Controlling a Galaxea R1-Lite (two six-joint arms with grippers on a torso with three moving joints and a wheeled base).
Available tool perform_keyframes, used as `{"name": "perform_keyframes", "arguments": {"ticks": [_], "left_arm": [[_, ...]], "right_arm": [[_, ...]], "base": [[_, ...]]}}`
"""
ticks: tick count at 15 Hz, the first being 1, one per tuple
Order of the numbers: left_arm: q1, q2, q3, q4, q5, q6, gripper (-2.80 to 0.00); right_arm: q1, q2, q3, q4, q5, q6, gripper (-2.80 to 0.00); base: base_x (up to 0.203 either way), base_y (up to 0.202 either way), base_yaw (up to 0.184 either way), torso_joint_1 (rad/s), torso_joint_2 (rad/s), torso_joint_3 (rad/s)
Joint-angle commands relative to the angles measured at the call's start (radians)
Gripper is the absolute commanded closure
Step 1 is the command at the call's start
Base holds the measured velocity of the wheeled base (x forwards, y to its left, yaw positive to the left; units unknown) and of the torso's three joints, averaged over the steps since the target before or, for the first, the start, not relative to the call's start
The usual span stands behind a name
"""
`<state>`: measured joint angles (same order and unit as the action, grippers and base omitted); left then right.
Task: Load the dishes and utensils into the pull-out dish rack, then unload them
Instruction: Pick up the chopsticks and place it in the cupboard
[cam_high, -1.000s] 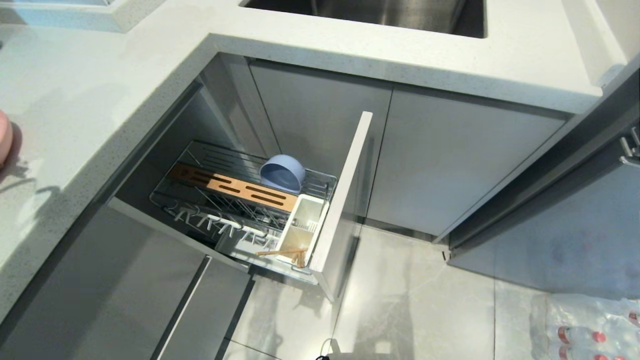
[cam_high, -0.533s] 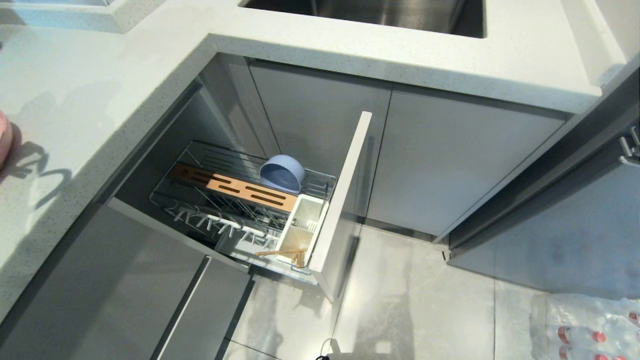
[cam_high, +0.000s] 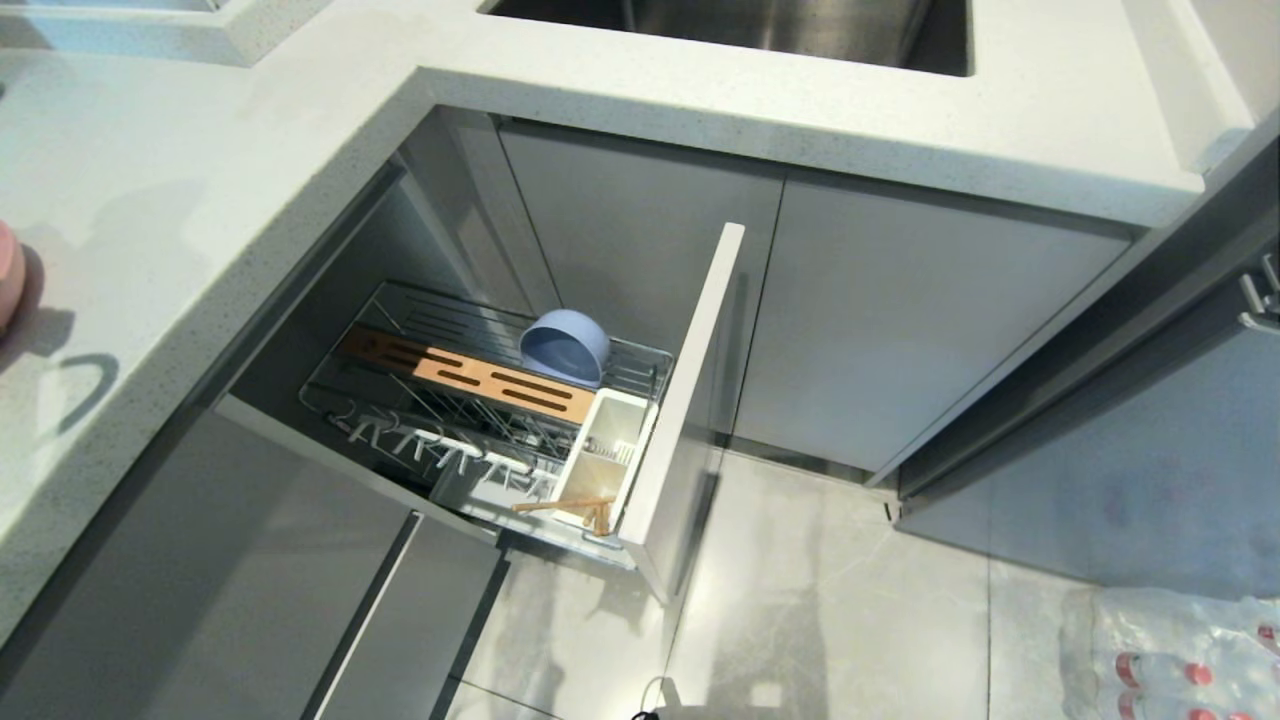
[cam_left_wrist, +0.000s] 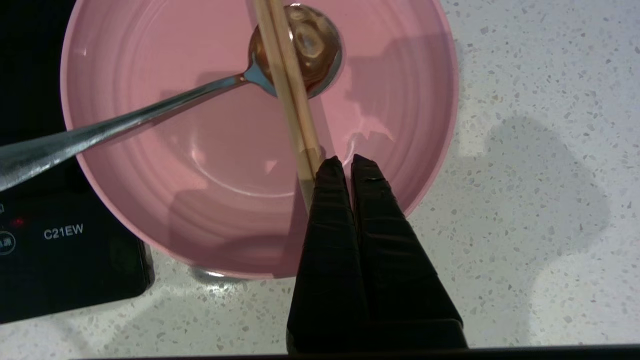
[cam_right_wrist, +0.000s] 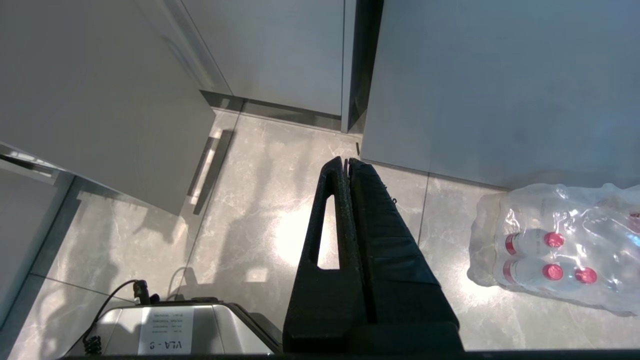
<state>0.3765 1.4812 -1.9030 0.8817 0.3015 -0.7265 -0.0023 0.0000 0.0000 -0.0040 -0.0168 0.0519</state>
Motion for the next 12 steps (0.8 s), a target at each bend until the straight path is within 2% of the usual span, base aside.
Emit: {"name": "perform_keyframes", "arguments": {"ticks": [1,2,9,10,12], "left_arm": [[0.052,-0.015,0.010,0.005,-0.053,-0.009,0.00],[0.076,-0.027,0.014,0.005,-0.095,-0.013,0.00],[0.144,-0.009,0.045,-0.001,-0.139,-0.013,0.00],[0.147,-0.007,0.050,-0.003,-0.142,-0.013,-2.80],[0.147,-0.006,0.050,-0.003,-0.158,-0.013,-2.80]], "right_arm": [[0.000,0.000,0.000,-0.001,0.000,0.000,0.00],[0.001,0.000,0.000,0.000,0.000,0.000,0.00],[0.000,0.001,0.000,-0.001,0.000,0.000,0.00],[-0.001,0.000,0.000,-0.001,0.000,0.000,0.00],[0.000,0.000,0.000,-0.001,0.000,0.000,0.00]], "base": [[0.000,0.000,0.000,0.000,0.00,0.000],[0.000,0.000,0.000,0.000,0.00,0.000],[0.000,0.000,0.000,0.000,0.00,0.000],[0.000,0.000,0.000,0.000,0.00,0.000],[0.000,0.000,0.000,0.000,0.00,0.000]]}}
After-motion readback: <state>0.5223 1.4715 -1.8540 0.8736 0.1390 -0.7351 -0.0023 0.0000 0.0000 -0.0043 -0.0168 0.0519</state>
